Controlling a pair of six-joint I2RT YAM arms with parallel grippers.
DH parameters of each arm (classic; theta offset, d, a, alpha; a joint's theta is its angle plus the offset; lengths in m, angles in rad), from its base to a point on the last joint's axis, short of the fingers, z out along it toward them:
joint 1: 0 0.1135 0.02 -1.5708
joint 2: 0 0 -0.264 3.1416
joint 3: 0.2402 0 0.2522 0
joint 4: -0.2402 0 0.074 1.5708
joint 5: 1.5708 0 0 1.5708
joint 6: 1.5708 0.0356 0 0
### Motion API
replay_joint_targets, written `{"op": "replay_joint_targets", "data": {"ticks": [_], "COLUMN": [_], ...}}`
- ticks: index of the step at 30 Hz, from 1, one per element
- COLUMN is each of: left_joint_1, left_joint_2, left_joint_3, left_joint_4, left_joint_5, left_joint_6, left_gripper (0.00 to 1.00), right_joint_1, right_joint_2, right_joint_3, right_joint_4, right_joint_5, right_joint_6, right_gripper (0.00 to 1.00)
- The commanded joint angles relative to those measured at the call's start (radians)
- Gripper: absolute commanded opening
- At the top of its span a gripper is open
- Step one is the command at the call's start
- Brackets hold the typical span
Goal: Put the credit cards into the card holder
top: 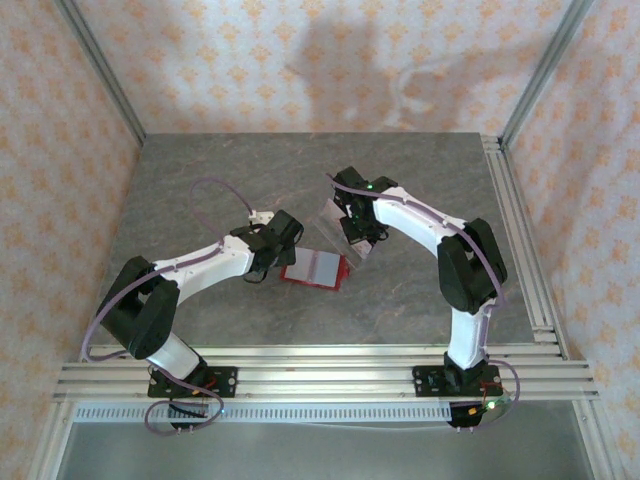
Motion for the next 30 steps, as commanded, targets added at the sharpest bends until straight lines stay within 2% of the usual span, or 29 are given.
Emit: {"op": "replay_joint_targets", "data": {"ticks": [1, 7, 13, 21, 30], "left_joint_1": [-0.008, -0.008, -0.009, -0.009, -0.009], "left_joint_2": [-0.030, -0.031, -0.033, -0.032, -0.024], "left_joint_3": [-0.019, -0.016, -0.010, -0.005, -0.003], "left_joint_4": [-0.020, -0.023, -0.028, -0.030, -0.035], "left_joint_5": [-0.044, -0.046, -0.048, -0.048, -0.050], "left_joint_6": [-0.014, -0.014, -0.014, -0.014, -0.003], "left_gripper": [1.00, 1.00, 1.00, 1.00, 1.00], "right_joint_1": [0.000, -0.001, -0.001, -0.009, -0.010], "right_joint_2": [-0.003, 0.010, 0.007, -0.007, -0.091], "right_joint_3": [0.009, 0.007, 0.009, 0.033, 0.060], "right_joint_4": [-0.031, -0.031, -0.037, -0.060, -0.075], "right_joint_5": [-0.036, -0.057, -0.077, -0.123, -0.148], "right_joint_6": [-0.001, -0.005, -0.008, -0.010, 0.016], "right_gripper": [0.08, 0.08, 0.00, 0.00, 0.00]}}
